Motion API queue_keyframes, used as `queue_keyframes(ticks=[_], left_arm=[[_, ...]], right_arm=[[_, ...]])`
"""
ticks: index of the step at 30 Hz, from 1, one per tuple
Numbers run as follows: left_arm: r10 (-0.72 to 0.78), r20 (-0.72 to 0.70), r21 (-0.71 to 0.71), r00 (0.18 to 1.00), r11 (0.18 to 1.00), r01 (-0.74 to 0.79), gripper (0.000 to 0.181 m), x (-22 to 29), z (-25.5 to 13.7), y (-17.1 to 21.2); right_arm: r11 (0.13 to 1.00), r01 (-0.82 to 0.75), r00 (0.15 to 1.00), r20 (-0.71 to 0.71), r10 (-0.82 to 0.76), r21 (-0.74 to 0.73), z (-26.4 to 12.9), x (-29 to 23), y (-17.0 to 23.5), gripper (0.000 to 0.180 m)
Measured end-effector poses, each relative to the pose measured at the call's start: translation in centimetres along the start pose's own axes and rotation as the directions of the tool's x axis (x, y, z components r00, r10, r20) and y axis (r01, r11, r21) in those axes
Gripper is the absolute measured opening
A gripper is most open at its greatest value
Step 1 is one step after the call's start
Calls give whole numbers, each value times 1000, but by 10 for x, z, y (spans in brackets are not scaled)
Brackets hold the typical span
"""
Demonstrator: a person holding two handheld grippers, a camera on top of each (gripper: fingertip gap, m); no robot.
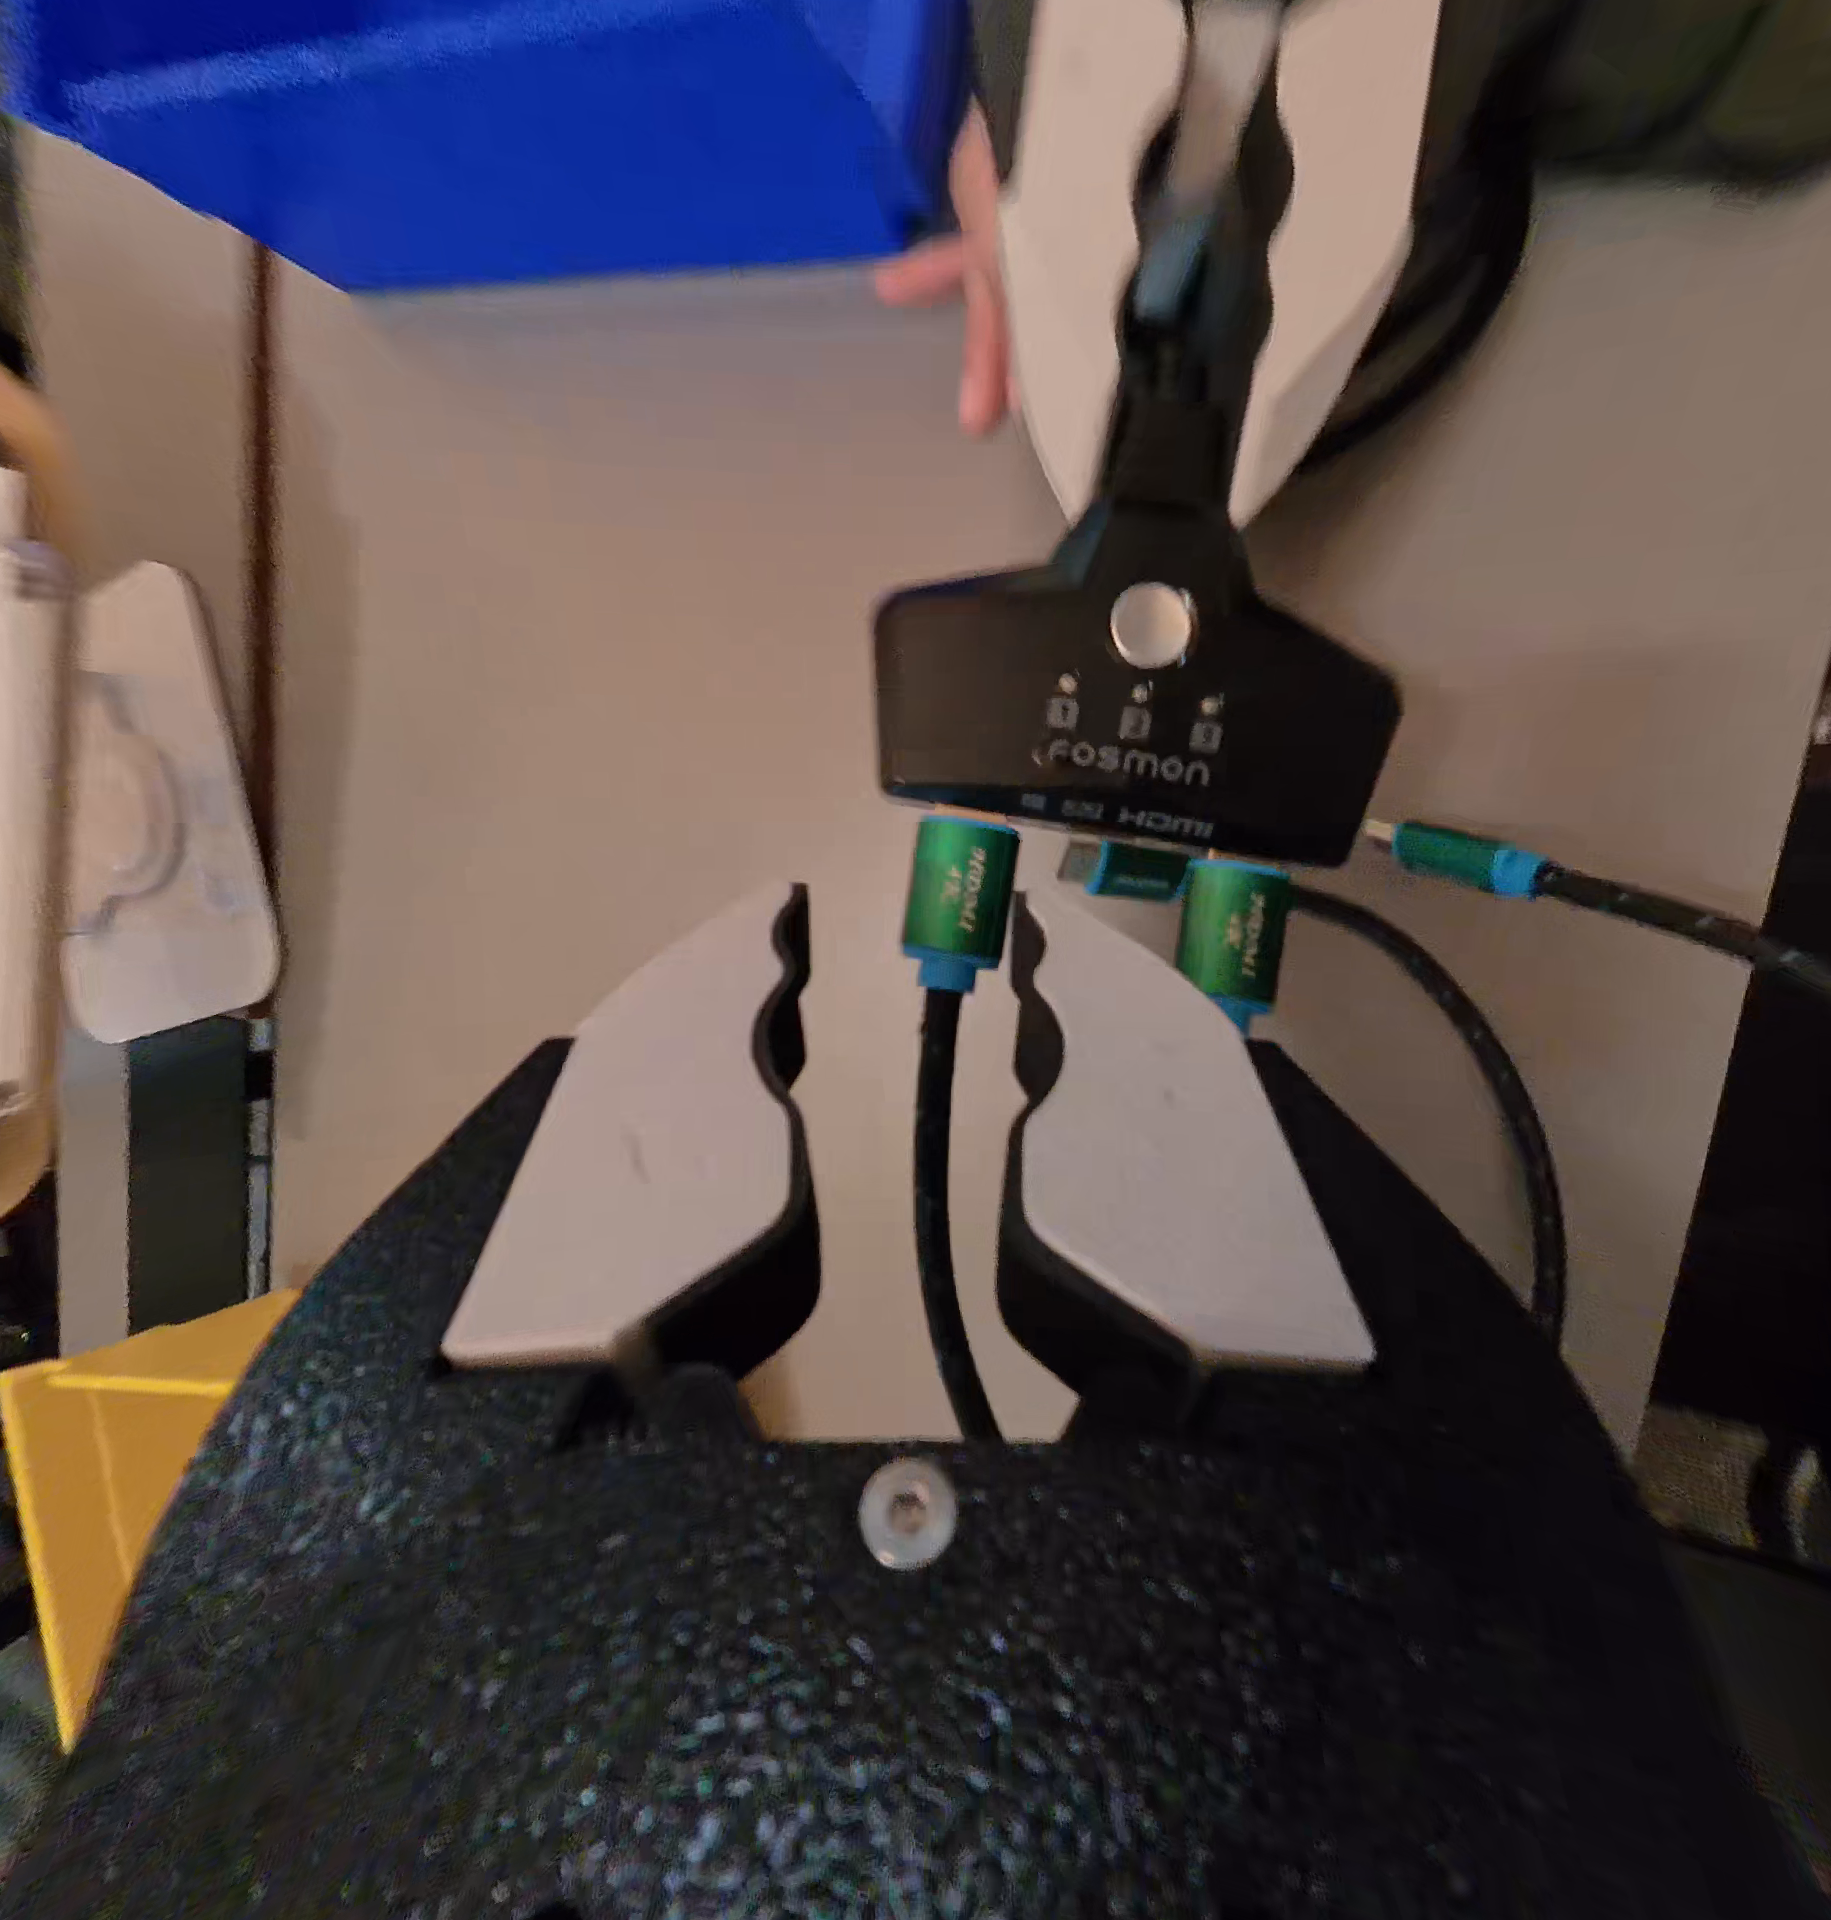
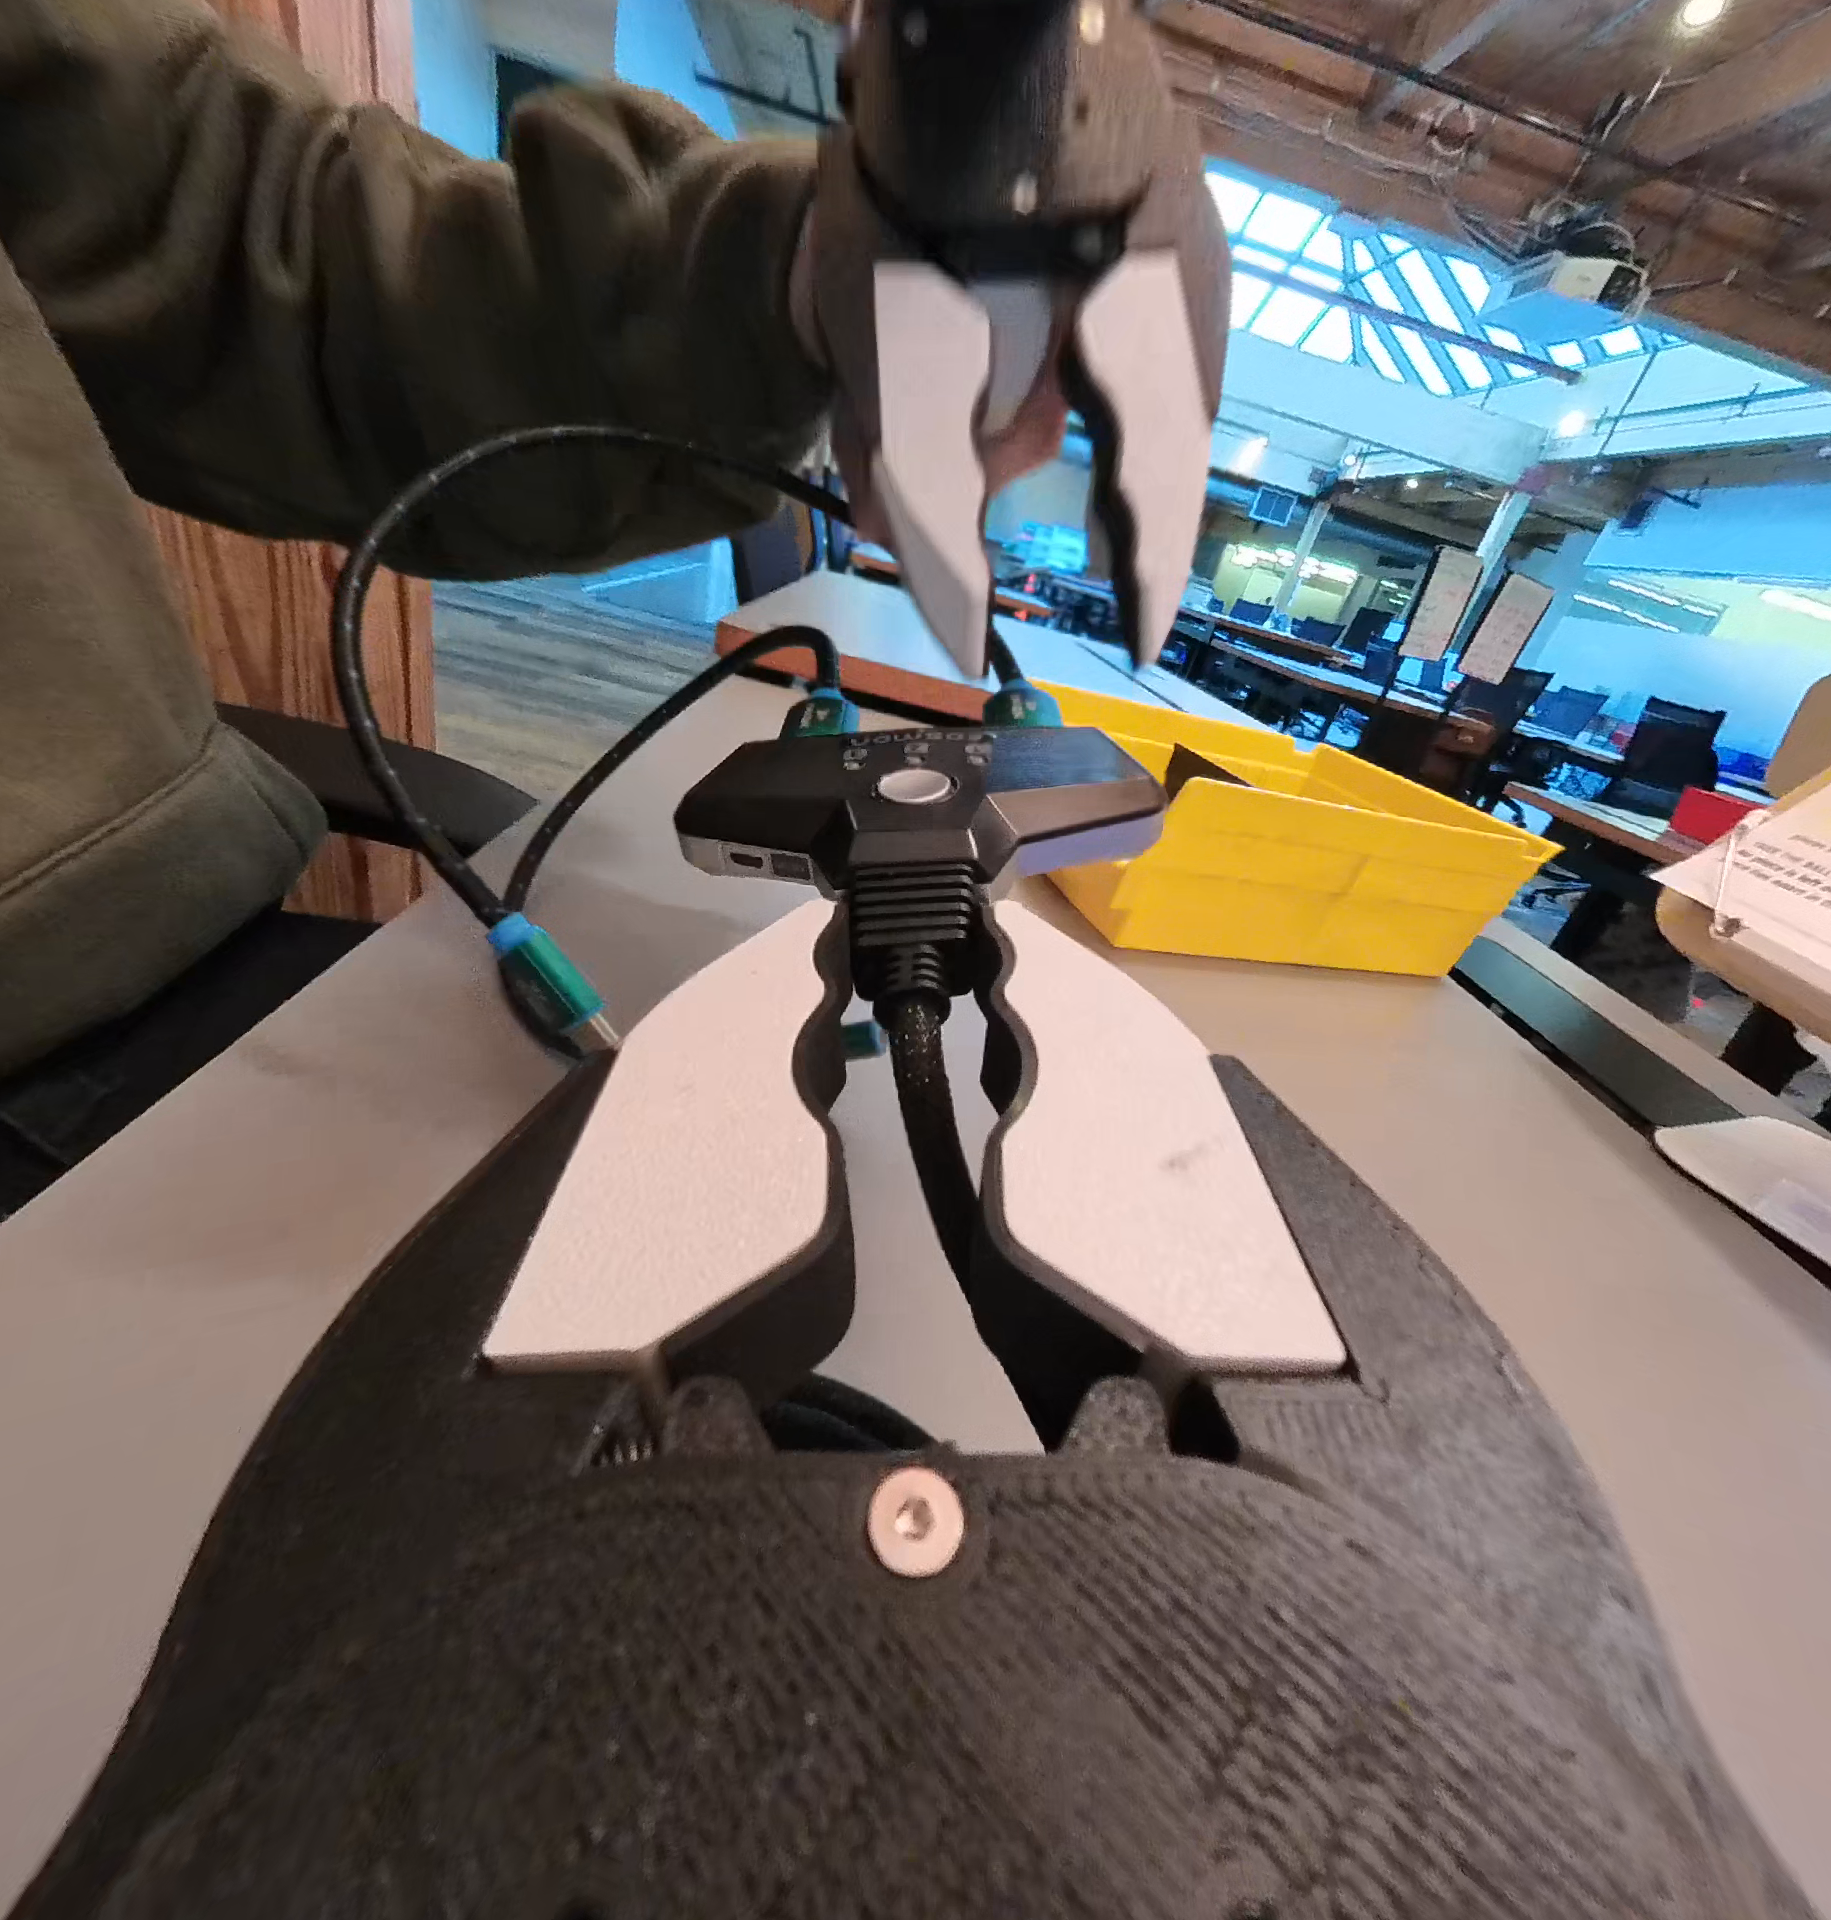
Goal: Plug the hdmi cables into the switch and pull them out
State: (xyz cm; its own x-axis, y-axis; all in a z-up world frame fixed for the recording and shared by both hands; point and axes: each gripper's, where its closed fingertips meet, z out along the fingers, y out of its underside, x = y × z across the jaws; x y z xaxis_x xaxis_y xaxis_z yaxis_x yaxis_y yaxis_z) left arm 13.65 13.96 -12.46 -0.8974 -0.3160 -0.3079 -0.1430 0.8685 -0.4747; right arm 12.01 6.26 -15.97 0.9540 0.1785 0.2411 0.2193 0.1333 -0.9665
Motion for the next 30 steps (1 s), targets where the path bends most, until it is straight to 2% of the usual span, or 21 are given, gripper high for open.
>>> queue_keyframes(ticks=[2, 5, 8, 11, 13, 16, 19, 22, 25, 30], left_arm=[[-77, 58, 132, 995, 989, 69, 48, -13, -33, -15], [-229, 162, 354, 960, 921, 160, 62, -36, -95, -20], [-382, 297, 516, 875, 835, 189, 67, -54, -149, 12], [-529, 316, 630, 788, 738, 243, 61, -54, -169, 64], [-595, 254, 634, 762, 698, 334, 60, -43, -154, 99], [-629, 194, 573, 753, 696, 433, 61, -20, -120, 137], [-632, 148, 552, 761, 691, 466, 60, -4, -95, 149], [-641, 86, 562, 762, 663, 495, 60, 0, -72, 145], [-639, 31, 579, 768, 638, 508, 58, 0, -48, 129], [-605, -63, 601, 794, 612, 514, 53, 8, -15, 94]], right_arm=[[1000, 18, 1000, -20, -18, -12, 0, 2, -1, 22], [999, 51, 998, -38, -50, 9, -2, 4, -15, 22], [993, 102, 992, -78, -97, 60, -7, 9, -46, 22], [983, 170, 975, -158, -158, 65, -17, 18, -84, 22], [976, 213, 954, -226, -197, 46, -29, 27, -108, 22], [964, 263, 907, -349, -236, 31, -57, 48, -148, 22], [945, 327, 834, -478, -276, 27, -88, 81, -191, 22], [914, 405, 736, -606, -302, 37, -118, 131, -223, 22], [907, 401, 650, -737, -185, 126, -154, 192, -228, 22], [874, 428, 352, -933, 75, 231, -232, 266, -189, 22]])
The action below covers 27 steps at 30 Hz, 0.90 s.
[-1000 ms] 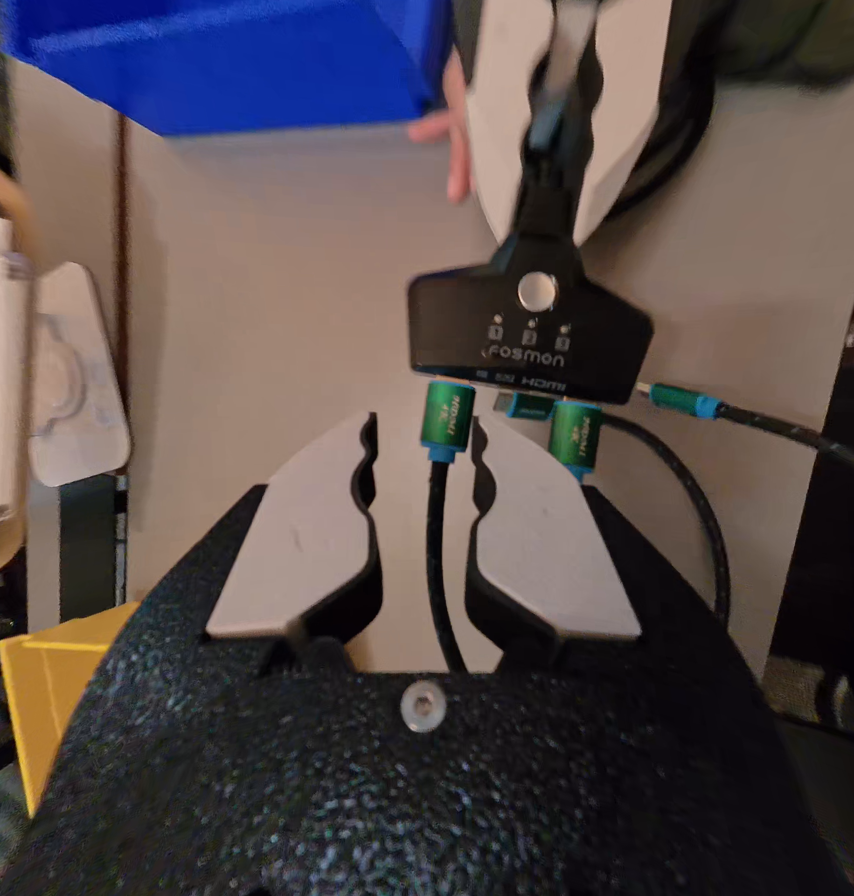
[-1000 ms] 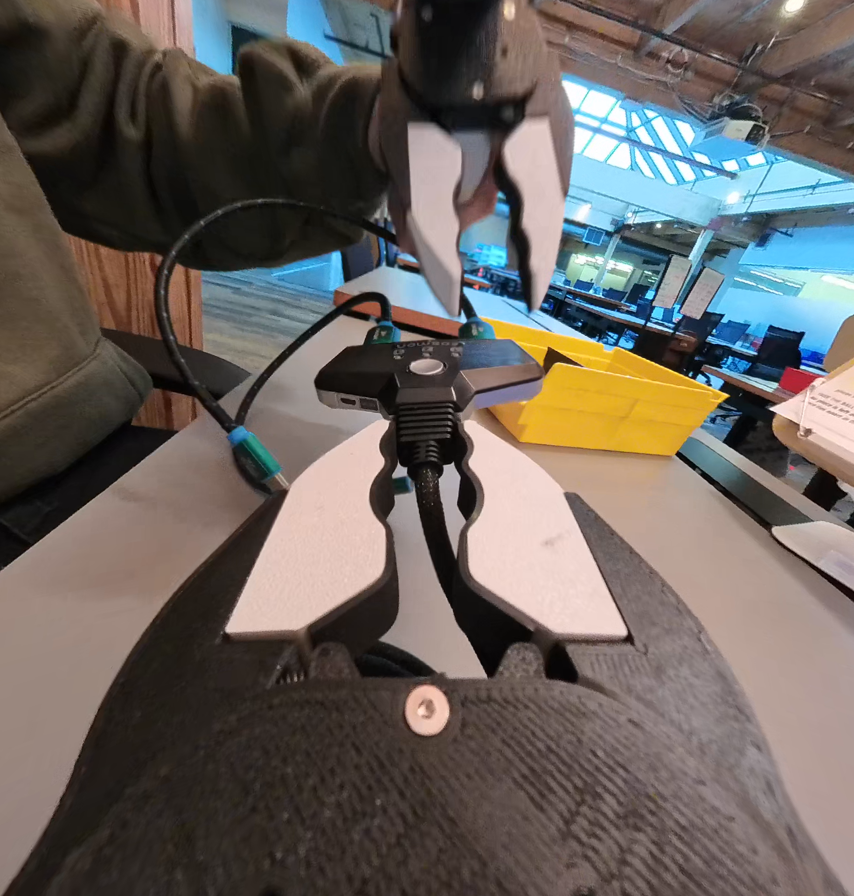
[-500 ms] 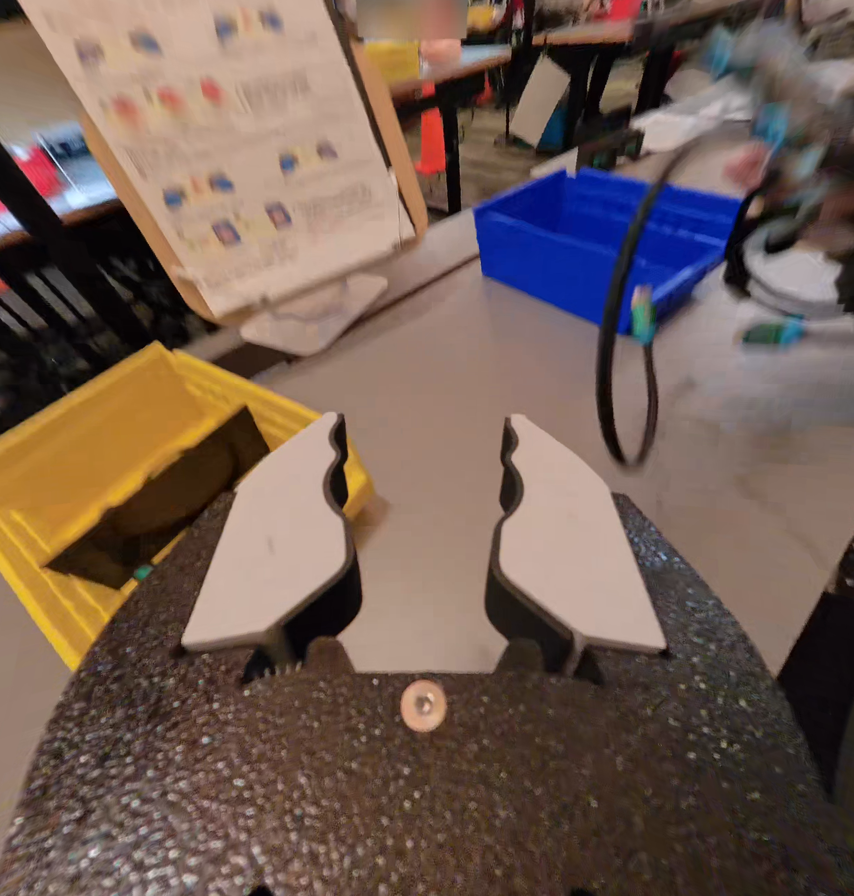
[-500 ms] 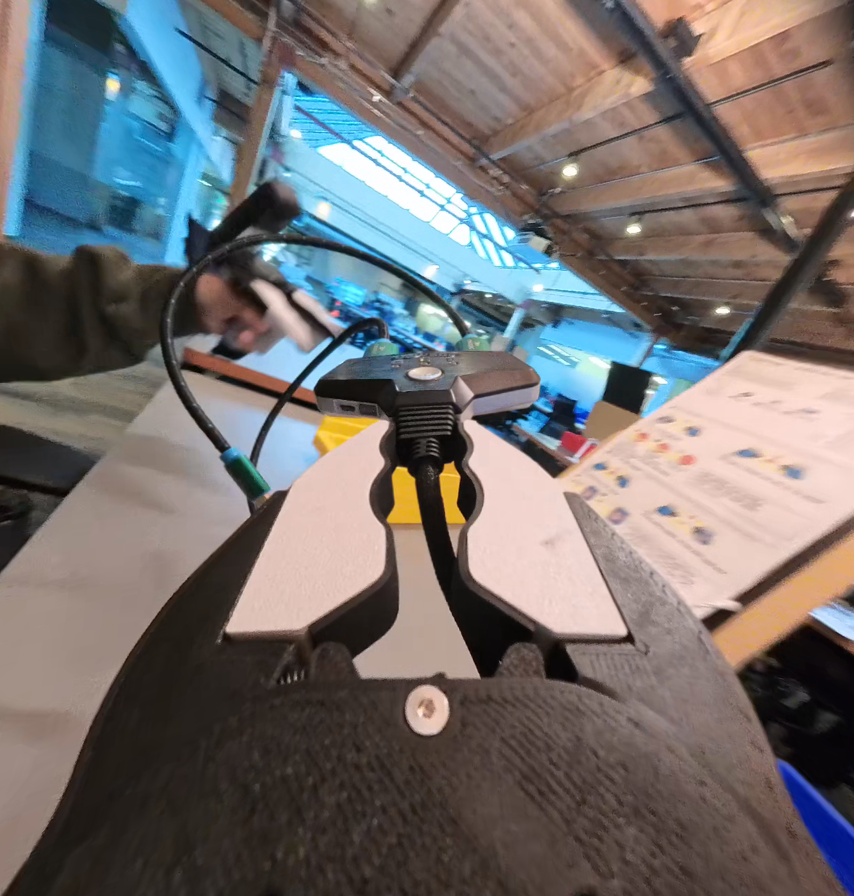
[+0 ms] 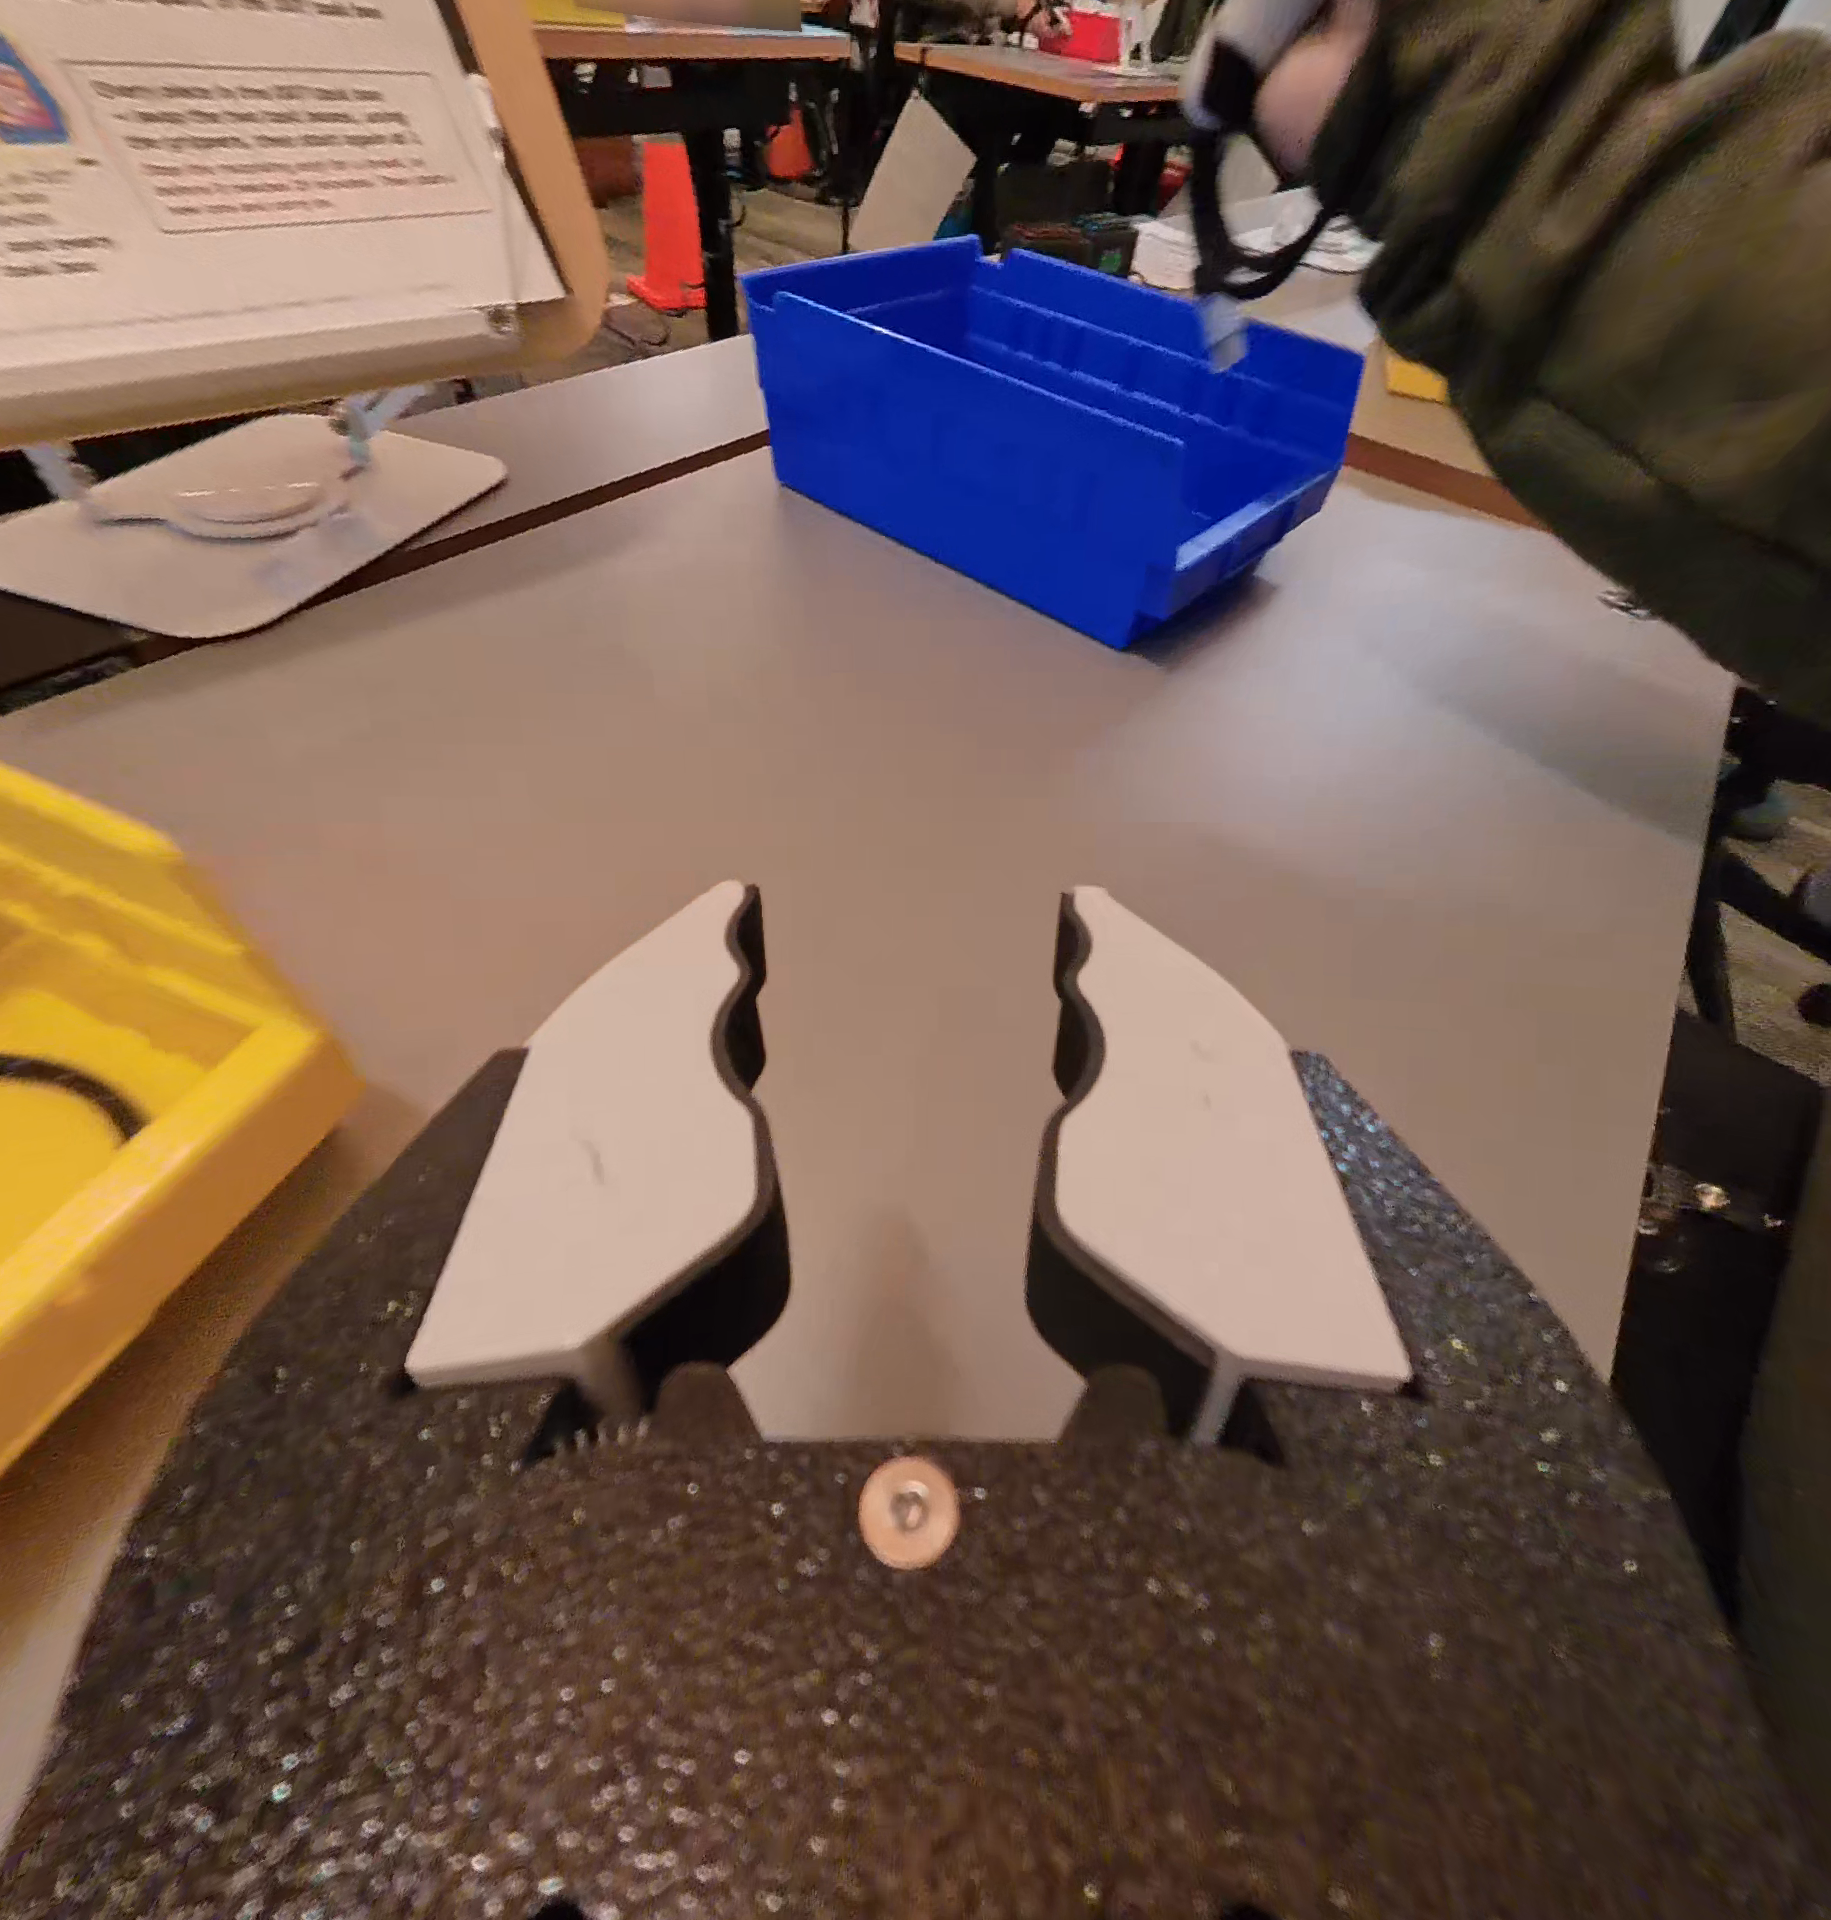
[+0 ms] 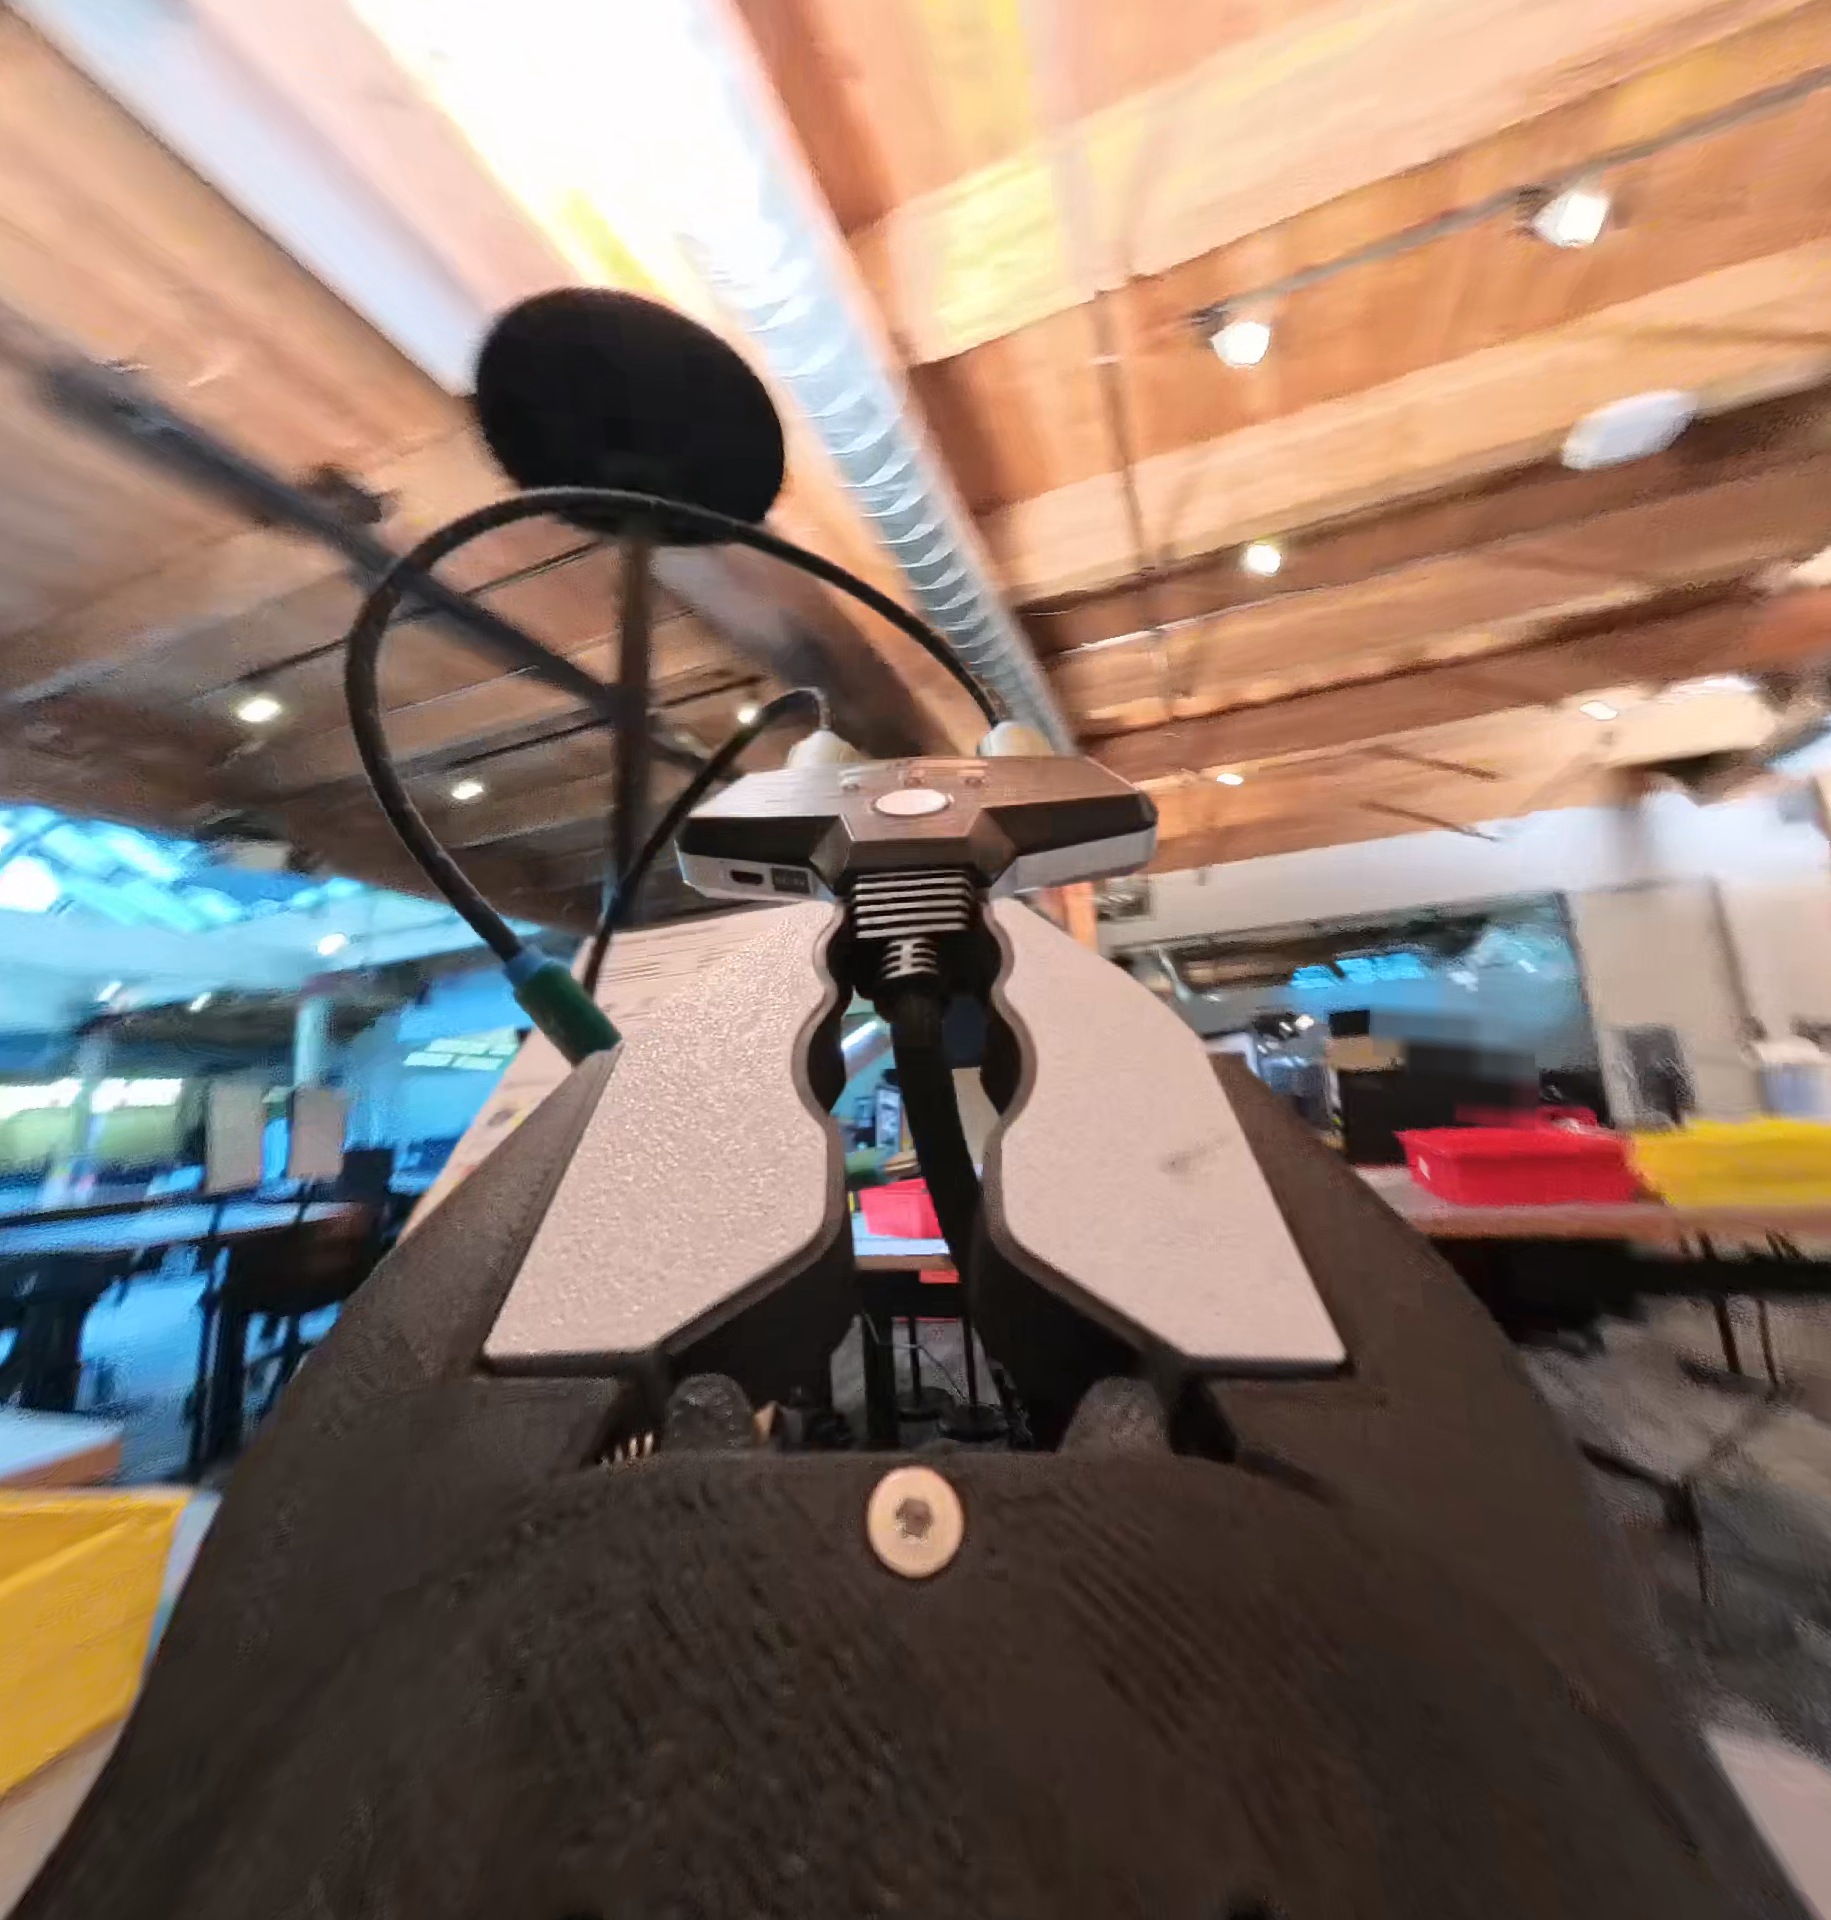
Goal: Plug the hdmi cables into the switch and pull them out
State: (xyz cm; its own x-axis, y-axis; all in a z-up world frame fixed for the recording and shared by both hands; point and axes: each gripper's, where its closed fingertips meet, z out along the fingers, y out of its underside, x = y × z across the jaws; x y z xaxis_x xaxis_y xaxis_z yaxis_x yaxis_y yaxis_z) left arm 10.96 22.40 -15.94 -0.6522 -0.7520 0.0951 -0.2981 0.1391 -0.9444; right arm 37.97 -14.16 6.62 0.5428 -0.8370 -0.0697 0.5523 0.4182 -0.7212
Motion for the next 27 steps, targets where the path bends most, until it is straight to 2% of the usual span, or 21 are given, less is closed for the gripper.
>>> queue_keyframes(ticks=[3, 5, 8, 13, 17, 21, 24, 27], left_arm=[[31, -40, -4, 999, 1000, -31, 52, 15, 10, 1], [68, -47, -17, 997, 997, -69, 52, 20, 10, 4], [117, -52, -63, 992, 991, -120, 52, 22, 8, 14], [116, -62, -56, 991, 991, -120, 51, 21, 8, 24], [65, -68, -41, 996, 997, -68, 51, 19, 20, 26], [61, -101, -59, 993, 996, -67, 50, 26, 34, 31], [86, -116, -83, 990, 992, -96, 50, 31, 40, 34], [112, -123, -95, 986, 988, -124, 50, 34, 42, 34]], right_arm=[[999, -51, 990, -131, 51, 4, -8, 36, 30, 22], [998, -64, 986, -158, 63, -2, -15, 47, 44, 22], [998, -3, 994, -111, -4, -64, -28, 44, 56, 22], [951, 229, 973, 31, -228, -210, -56, 19, 62, 22], [905, 286, 952, -15, -306, -316, -87, 26, 58, 22], [807, 315, 919, -52, -391, -500, -106, 43, 57, 23], [715, 279, 946, 55, -319, -641, -117, 42, 70, 24], [548, 319, 945, 213, -248, -773, -134, 36, 82, 24]])
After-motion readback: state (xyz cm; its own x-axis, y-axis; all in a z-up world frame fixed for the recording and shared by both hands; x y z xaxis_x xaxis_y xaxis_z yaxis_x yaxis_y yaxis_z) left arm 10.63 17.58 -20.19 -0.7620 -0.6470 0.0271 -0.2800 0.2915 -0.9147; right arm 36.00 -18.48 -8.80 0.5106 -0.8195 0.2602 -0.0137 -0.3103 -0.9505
